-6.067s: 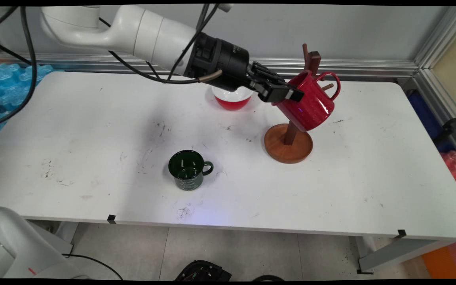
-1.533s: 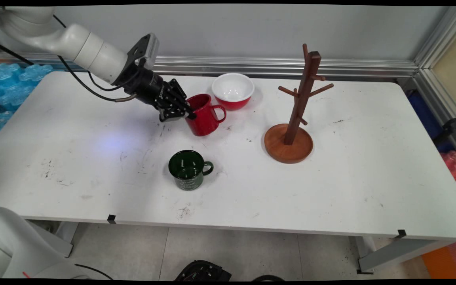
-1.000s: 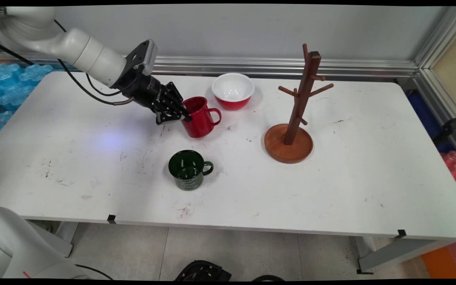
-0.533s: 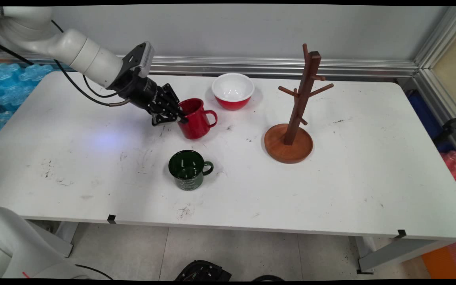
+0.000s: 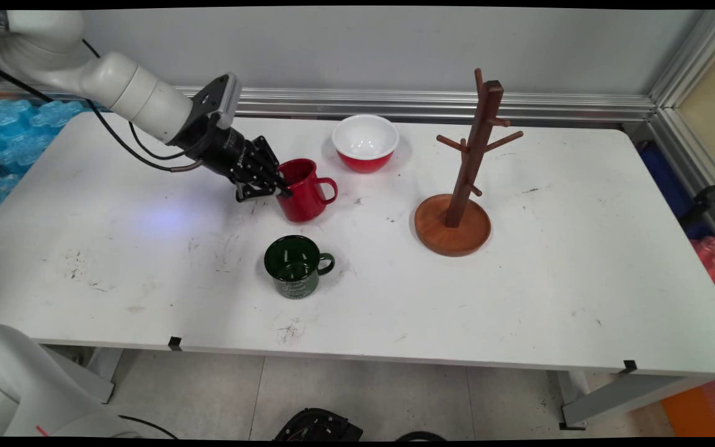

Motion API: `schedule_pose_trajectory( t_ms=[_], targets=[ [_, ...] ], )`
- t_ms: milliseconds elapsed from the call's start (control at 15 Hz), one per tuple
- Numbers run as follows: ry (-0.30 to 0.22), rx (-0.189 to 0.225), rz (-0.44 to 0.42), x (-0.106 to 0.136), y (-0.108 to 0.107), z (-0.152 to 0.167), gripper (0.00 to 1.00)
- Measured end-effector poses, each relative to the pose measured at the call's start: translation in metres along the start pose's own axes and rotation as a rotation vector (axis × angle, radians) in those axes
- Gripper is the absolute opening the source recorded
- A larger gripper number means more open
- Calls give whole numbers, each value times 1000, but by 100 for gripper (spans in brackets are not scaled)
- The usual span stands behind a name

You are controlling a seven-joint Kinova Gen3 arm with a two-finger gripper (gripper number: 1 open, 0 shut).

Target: Place the picked object on the table

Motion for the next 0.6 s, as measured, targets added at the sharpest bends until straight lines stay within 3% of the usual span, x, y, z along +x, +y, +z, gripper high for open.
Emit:
schedule_pose_trajectory(
  t_ms=[600],
  targets=[
    [3,-8,10,-1,1,13,0]
  ],
)
